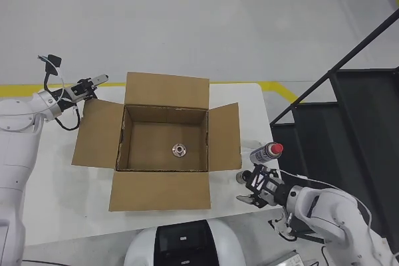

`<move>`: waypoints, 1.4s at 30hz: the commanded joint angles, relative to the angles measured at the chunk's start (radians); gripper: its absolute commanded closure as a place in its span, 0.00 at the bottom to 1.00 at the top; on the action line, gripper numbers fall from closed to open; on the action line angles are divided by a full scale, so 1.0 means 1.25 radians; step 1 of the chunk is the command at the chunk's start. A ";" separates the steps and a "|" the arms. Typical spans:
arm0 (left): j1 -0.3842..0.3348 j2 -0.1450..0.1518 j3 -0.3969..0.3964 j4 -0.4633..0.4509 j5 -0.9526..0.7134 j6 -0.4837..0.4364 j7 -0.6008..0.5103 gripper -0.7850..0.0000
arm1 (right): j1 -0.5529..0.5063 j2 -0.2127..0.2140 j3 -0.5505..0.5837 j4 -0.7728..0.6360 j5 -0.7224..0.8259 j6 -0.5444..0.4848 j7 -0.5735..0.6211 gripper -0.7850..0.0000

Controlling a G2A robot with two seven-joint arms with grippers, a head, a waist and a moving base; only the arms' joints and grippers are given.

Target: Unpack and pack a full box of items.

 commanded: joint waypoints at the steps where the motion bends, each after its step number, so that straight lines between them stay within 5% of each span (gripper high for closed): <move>1: 0.000 0.000 0.000 0.000 0.000 0.000 0.000 0.00 | 0.014 0.002 -0.003 -0.040 0.004 0.000 0.026 0.00; 8: 0.000 0.000 0.000 0.000 0.000 0.000 0.000 0.00 | 0.209 0.008 -0.085 -0.040 0.030 -0.047 0.108 0.00; 16: 0.000 0.000 0.000 0.000 0.000 0.000 0.000 0.00 | 0.533 -0.010 -0.374 -0.028 0.130 0.056 0.369 0.00; 26: 0.000 0.000 0.000 0.000 0.000 0.000 0.000 0.00 | 0.963 -0.119 -0.757 0.325 0.189 0.245 0.409 0.00; 34: 0.000 0.000 0.000 0.000 0.000 0.000 0.000 0.00 | 1.086 -0.188 -0.878 0.515 0.171 0.304 0.367 0.00; 42: 0.000 0.000 0.000 0.000 0.000 0.000 0.000 0.00 | 1.093 -0.191 -0.881 0.524 0.173 0.302 0.366 0.00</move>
